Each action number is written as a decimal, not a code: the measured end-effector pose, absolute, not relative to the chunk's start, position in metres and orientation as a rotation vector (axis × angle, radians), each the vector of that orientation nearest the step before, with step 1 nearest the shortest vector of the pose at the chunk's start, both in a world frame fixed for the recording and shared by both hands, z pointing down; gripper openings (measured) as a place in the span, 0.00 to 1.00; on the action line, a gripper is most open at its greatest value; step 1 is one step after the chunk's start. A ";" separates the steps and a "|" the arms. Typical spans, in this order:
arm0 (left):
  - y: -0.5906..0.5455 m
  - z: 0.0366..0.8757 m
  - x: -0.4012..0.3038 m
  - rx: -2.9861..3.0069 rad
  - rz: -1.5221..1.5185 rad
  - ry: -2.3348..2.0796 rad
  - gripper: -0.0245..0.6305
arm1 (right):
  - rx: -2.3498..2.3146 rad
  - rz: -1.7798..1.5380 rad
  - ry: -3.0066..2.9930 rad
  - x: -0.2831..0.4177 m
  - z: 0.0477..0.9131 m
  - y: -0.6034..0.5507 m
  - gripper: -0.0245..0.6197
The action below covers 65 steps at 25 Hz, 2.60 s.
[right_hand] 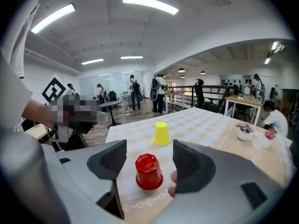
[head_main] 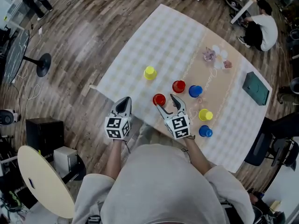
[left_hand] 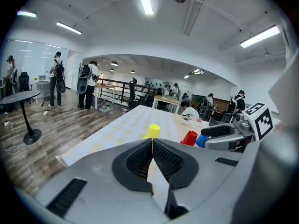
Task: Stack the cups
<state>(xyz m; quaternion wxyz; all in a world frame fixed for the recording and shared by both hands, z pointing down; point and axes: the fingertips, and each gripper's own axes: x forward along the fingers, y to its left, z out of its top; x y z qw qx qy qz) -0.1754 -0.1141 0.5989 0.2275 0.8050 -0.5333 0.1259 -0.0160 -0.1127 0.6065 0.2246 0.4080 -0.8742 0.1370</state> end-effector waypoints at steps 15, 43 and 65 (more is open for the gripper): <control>-0.089 0.624 -0.200 2.137 0.360 -1.490 0.06 | 0.980 0.419 -2.304 -0.042 0.680 -0.112 0.43; -0.113 0.633 -0.194 2.079 0.351 -1.486 0.06 | 0.974 0.344 -2.360 -0.059 0.653 -0.196 0.41; -0.103 0.644 -0.213 2.051 0.353 -1.487 0.06 | 0.995 0.400 -2.324 -0.071 0.688 -0.205 0.42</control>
